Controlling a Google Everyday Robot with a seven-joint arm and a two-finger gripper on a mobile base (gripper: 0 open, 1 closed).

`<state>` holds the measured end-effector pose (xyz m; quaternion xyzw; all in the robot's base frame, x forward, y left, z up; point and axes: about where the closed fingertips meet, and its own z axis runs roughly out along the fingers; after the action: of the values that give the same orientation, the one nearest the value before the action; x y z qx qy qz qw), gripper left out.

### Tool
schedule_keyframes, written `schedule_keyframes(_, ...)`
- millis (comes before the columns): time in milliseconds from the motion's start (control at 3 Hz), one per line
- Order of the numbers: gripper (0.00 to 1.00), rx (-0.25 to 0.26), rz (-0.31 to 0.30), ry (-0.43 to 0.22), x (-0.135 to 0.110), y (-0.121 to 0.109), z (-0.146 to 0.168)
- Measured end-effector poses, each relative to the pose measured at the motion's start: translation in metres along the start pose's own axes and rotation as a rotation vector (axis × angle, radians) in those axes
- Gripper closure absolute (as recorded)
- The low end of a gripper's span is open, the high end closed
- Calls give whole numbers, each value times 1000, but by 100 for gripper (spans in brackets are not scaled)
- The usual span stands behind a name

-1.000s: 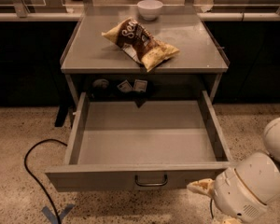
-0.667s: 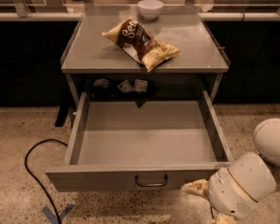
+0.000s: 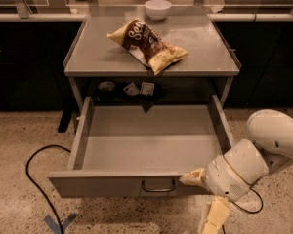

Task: Close top drawer

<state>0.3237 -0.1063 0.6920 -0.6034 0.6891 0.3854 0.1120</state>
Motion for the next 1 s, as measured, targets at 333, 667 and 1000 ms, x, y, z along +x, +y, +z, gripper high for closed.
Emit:
schedule_keyframes(333,0,0,0,0,0,0,0)
schedule_keyframes(667,0,4,11,-9,2,-11,-3)
schedule_keyframes(1000,0,30,42,-59,11,-34,-14)
